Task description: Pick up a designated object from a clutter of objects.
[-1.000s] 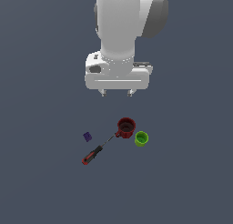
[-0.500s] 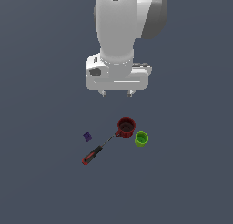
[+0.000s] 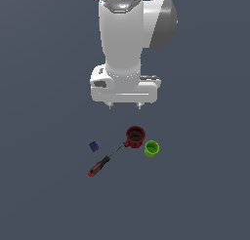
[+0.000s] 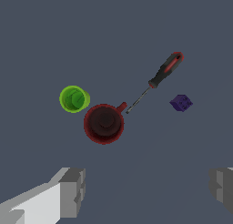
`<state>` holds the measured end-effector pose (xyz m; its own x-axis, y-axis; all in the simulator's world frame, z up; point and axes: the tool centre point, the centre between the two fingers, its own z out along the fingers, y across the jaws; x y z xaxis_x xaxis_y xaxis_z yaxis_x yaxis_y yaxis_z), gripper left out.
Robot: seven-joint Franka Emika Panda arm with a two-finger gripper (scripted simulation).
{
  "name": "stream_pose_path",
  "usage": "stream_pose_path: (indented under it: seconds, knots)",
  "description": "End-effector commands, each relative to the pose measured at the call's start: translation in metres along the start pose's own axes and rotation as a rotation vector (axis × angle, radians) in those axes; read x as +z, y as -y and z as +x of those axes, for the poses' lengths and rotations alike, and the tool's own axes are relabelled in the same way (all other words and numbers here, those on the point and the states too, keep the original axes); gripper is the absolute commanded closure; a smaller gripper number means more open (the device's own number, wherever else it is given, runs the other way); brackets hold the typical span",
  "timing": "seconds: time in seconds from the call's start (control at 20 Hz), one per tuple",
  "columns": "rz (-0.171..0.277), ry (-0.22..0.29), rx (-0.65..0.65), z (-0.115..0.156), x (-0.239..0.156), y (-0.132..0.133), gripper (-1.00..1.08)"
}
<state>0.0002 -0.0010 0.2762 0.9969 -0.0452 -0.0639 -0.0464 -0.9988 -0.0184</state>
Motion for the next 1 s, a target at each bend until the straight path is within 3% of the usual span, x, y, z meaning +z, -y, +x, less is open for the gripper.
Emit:
stream_pose_path:
  seconds: [0.0,0.35,0.95]
  knots:
    - [0.005,-0.002,0.035,0.007,0.009,-0.003,-0.92]
    - [0.021,-0.013,0.193,0.039,0.05,-0.016,-0.92]
    - [0.02,-0.045,0.546,0.09,0.153,-0.057,-0.92]
